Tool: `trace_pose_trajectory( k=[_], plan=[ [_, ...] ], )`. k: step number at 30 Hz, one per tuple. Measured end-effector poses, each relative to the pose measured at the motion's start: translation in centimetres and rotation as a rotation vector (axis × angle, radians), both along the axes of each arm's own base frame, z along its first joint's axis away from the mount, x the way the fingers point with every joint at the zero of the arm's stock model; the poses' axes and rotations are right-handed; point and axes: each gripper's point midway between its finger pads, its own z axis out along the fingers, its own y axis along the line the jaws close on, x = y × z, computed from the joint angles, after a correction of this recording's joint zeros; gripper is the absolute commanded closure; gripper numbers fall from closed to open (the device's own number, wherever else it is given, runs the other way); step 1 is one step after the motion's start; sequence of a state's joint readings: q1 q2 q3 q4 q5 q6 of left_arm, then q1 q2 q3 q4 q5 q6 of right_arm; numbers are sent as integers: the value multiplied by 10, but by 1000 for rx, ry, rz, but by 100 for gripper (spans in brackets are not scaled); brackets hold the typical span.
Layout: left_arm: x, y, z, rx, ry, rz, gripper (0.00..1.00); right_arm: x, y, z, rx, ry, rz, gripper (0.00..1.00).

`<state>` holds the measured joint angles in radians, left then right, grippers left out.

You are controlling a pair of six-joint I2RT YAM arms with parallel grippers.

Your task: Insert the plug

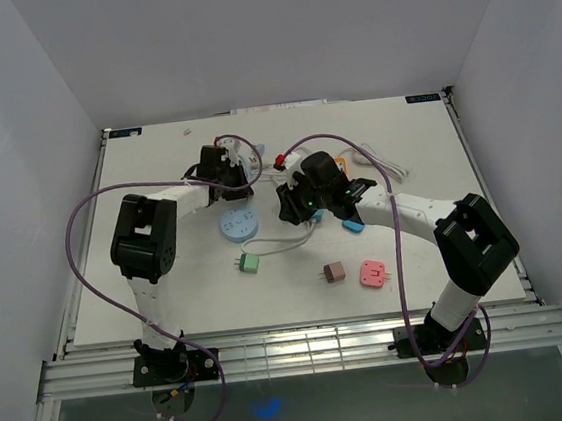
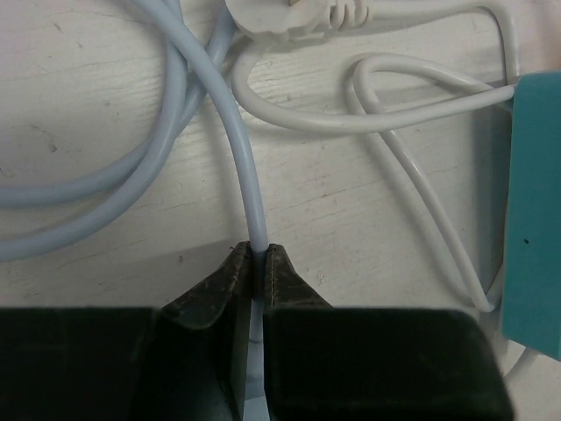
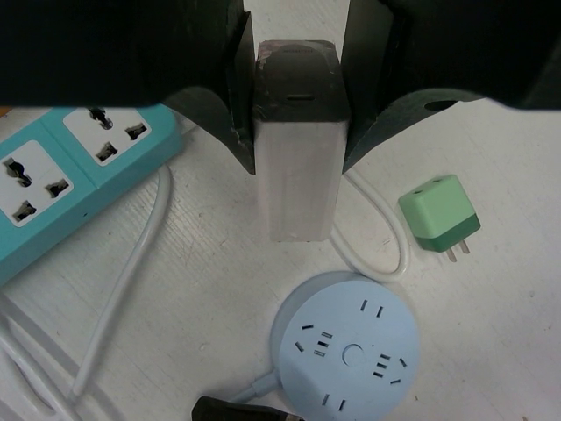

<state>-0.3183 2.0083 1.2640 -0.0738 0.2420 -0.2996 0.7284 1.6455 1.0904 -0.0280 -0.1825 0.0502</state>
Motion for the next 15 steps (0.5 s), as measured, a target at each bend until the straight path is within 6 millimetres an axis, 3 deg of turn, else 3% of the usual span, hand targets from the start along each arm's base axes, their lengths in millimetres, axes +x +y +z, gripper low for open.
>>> trace_pose_trajectory(
  k=[7, 15],
  plan=[
    [-15, -2, 2, 8, 15, 24, 84, -6, -5, -6, -25, 31, -1, 92],
    [-30, -14, 4, 4, 18, -14, 87, -12, -10, 3, -36, 11, 34, 92]
  ],
)
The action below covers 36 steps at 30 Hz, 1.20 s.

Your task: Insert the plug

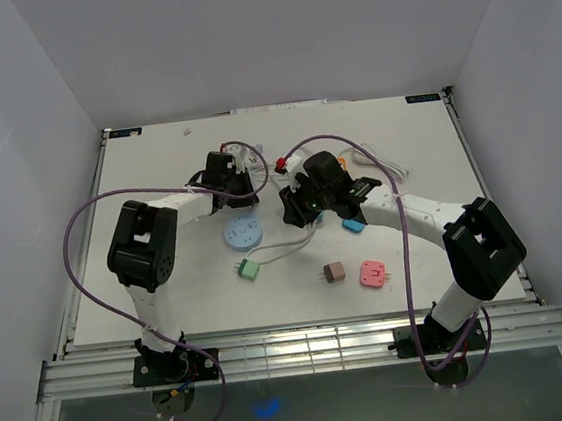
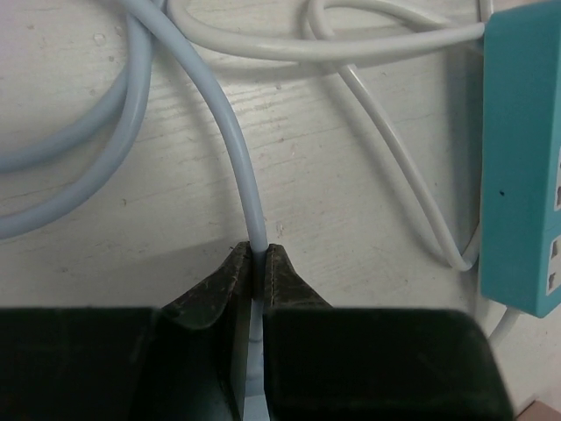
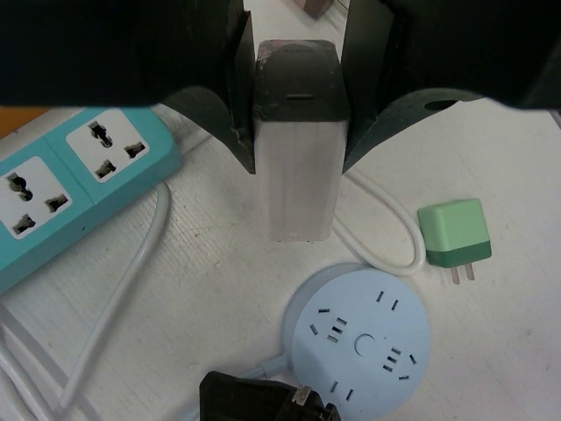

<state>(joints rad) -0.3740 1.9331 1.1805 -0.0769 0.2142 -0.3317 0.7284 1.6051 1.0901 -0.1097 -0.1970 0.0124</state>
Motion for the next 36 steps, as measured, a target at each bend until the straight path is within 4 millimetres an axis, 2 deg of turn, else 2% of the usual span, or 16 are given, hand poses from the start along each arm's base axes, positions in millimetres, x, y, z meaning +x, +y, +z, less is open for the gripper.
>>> trace_pose_trajectory(
  k=[9, 13, 15, 16, 17, 19, 20, 25, 28, 30, 33, 36],
  plan=[
    [-18, -11, -5, -6, 5, -109, 87, -6, 1, -2, -43, -88, 168, 92],
    [-29, -27, -7, -7, -2, -163, 85, -13, 2, -5, -51, -117, 255, 92],
    [-35, -38, -5, -12, -9, -201, 81, -18, 3, -4, -53, -137, 306, 92],
    [-38, -44, -5, -15, -13, -222, 77, -20, 3, -4, -57, -151, 330, 92],
    [-42, -48, -4, -19, -14, -241, 66, -24, 3, -3, -58, -163, 353, 92],
    [-45, -52, -4, -25, -15, -264, 53, -31, 1, -2, -62, -192, 386, 92],
    [-46, -54, -3, -30, -14, -270, 42, -35, 0, -1, -64, -205, 401, 92],
    [-39, -60, 11, -54, -18, -267, 28, -43, -1, 8, -63, -257, 434, 92],
    [-23, -61, 31, -80, -39, -242, 19, -42, -1, 11, -66, -282, 443, 92],
    [-12, -59, 44, -98, -57, -215, 17, -41, -1, 11, -73, -302, 459, 92],
    [3, -43, 65, -134, -71, -143, 14, -40, -2, 11, -86, -334, 489, 92],
    [12, -15, 87, -181, -68, -33, 6, -42, -3, 8, -116, -347, 543, 92]
  ],
)
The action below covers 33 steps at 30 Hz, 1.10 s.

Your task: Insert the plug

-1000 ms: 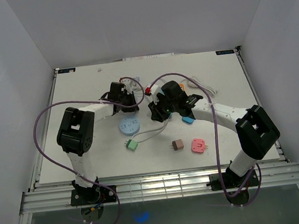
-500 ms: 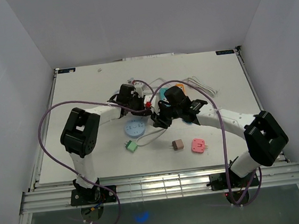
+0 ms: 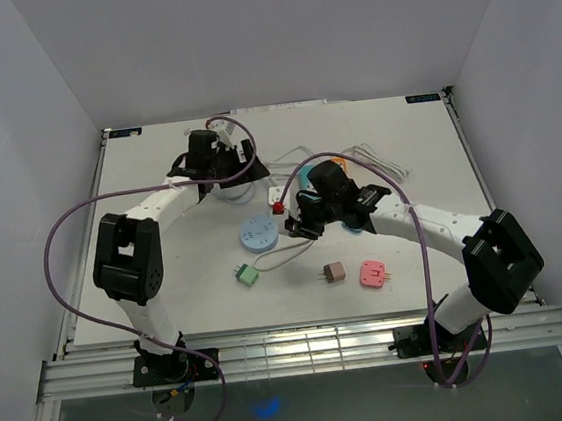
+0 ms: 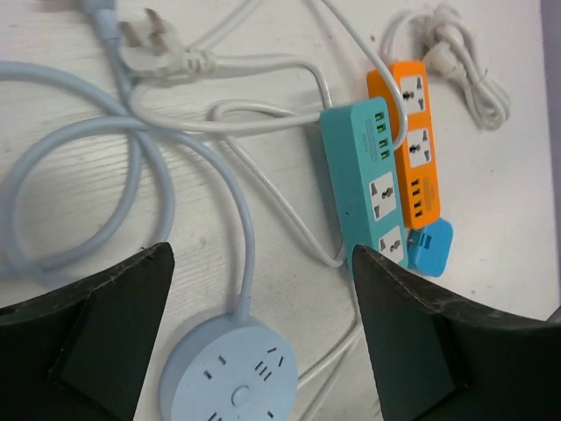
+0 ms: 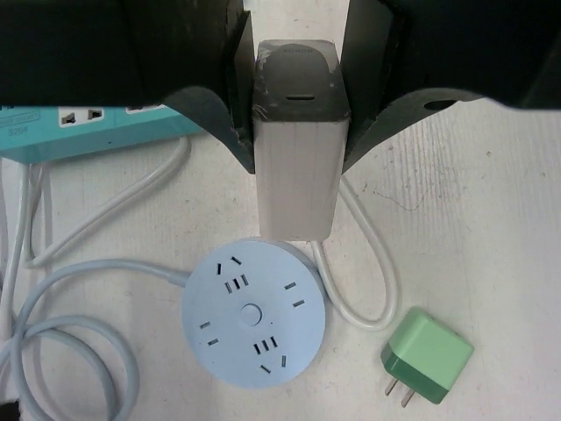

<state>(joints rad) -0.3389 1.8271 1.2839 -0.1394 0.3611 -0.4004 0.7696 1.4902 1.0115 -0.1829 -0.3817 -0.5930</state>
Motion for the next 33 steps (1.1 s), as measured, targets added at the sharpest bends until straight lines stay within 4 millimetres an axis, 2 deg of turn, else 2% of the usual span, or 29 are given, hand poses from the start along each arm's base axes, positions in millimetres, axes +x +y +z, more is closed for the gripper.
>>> trace_pose_trajectory(
  k=[4, 7, 9, 15, 19, 22, 30, 33],
  plan=[
    [2, 39, 23, -64, 15, 135, 6, 8, 11, 0, -61, -9, 72, 92],
    [-6, 59, 21, -76, 56, 209, 5, 18, 21, 0, -88, -31, 108, 92],
    [-12, 61, 12, -77, 93, 231, 6, 20, 20, -2, -107, -52, 120, 92],
    [-40, 67, -32, -76, 240, 299, 6, 28, 16, -20, -180, -87, 142, 92],
    [-49, 74, -44, -93, 295, 357, 6, 37, 22, -31, -216, -99, 169, 92],
    [-58, 79, -44, -116, 319, 406, 5, 45, 26, -32, -231, -120, 189, 92],
    [-71, 83, -18, -195, 307, 480, 5, 69, 38, -21, -233, -200, 225, 92],
    [-83, 86, -25, -217, 338, 522, 5, 80, 41, -18, -207, -189, 210, 92]
  ],
)
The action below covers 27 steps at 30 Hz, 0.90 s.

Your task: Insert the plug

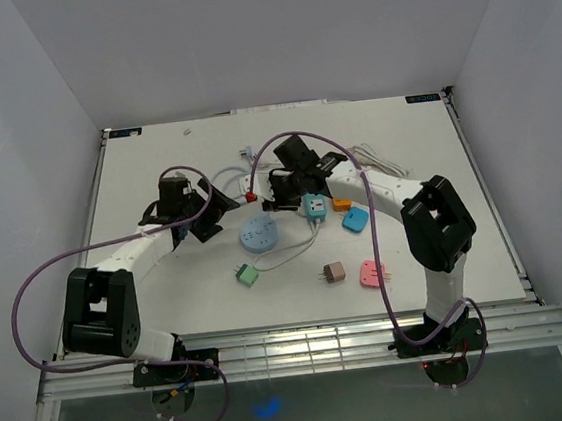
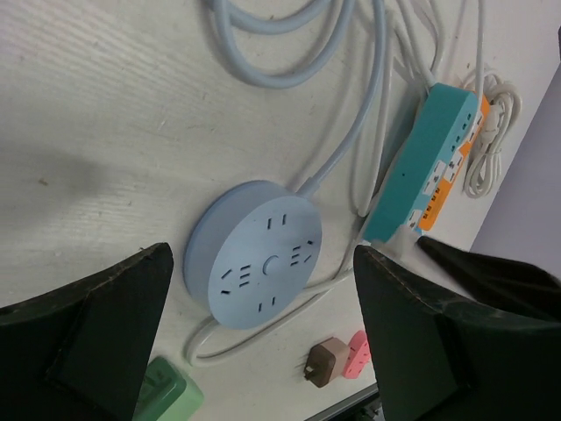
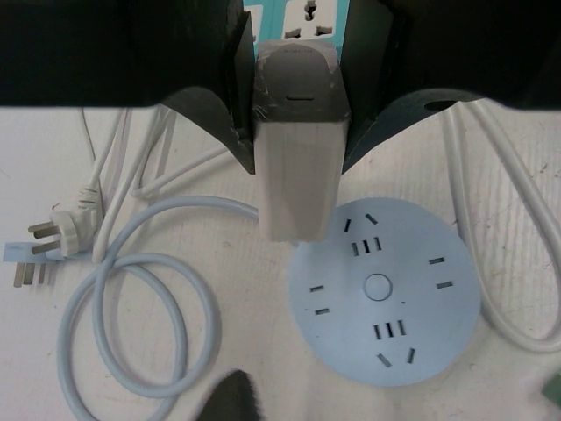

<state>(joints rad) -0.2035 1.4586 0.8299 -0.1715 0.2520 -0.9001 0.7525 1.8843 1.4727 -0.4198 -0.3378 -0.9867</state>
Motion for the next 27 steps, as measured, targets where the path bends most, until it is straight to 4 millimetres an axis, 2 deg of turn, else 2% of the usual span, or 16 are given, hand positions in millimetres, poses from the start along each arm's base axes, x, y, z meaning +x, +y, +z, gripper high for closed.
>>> trace_pose_trajectory(
  k=[5, 9, 15, 21, 27],
  plan=[
    [-26, 5, -22, -35, 65, 55, 6, 30, -2, 3, 75, 34, -110, 92],
    [-32, 5, -27, -56, 72, 74, 7, 47, 1, 7, 163, 34, -194, 92],
    [-34, 1, -26, -64, 47, 61, 10, 56, 16, 2, 237, 67, -234, 92],
    [-41, -9, -27, -50, 41, 12, 18, 56, 23, -29, 228, 145, -258, 92],
    [-49, -16, -26, -44, 35, -14, 26, 57, 25, -44, 226, 180, -285, 92]
  ],
)
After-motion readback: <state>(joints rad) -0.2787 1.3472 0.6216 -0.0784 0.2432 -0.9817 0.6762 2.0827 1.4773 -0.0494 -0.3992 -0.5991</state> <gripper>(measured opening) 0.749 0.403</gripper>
